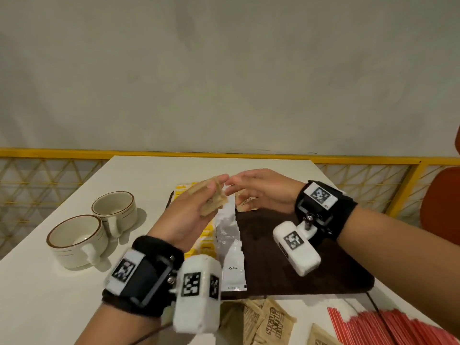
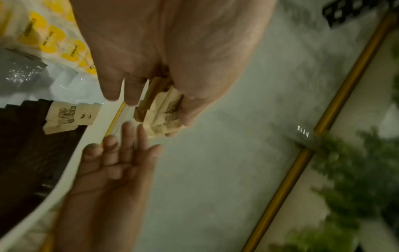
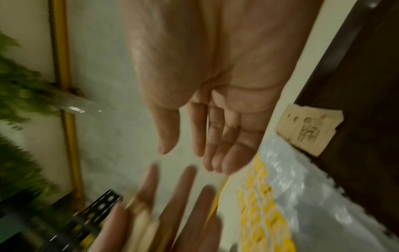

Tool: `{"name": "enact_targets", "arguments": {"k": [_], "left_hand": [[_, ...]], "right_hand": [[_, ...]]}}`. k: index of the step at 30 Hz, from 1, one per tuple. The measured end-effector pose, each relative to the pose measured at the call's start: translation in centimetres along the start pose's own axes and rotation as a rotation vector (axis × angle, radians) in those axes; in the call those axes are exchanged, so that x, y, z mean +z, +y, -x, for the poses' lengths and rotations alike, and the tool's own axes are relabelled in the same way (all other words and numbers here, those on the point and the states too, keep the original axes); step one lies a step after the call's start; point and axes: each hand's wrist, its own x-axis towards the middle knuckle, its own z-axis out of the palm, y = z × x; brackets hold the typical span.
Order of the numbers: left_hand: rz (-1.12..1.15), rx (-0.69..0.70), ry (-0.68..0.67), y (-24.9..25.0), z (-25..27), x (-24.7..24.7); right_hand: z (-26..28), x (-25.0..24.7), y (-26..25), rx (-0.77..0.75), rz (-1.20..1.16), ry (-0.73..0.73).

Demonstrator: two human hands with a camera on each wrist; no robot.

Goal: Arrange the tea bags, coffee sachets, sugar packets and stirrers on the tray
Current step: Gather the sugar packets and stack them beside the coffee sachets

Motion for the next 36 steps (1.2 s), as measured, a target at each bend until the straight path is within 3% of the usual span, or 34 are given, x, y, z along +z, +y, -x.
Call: {"name": "enact_targets", "arguments": {"k": [2,3,7,10,13,18,29,36], "left_hand": [[-0.122,0.001,-0.104,-0.2,-1.2,1.3],[-0.172,-0.01,-0.157,-0.3,-1.9,1.8],[-0.555,-0.014,-0.265,0.4,-4.9,2.6],[-0.951,0.037,-0.195,1.1,-7.3,1.9],[-1.108,-0.05,-0.132,0.6,-9.7,0.7],[-1.392,-0.111,-0.092,-0.6,-13.6,0.2],[-1.629,-0.159,-0.147,-2.1,-18.3,1.6],[-1.651,-0.156,-0.16,-2.6,-18.7,1.7]], "right_hand": [[1.7,1.0,-0.5,-0.038,0.053,-0.146],[2.2,1.1,-0.5,-0.059,0.063,-0.152],[2.6,0.0,0.2,-0.078,0.044,0.044],[1.6,-1.5,1.6,0.022,0.08,0.21],[-0.2,-3.5,3.9,0.171,0.181,0.319],[-2.7,-5.5,6.2,0.298,0.43,0.366],[-5.8,-4.8,6.9,0.394,0.692,0.403],[-5.9,-5.2,7.3,0.369,0.563,0.413]]}}
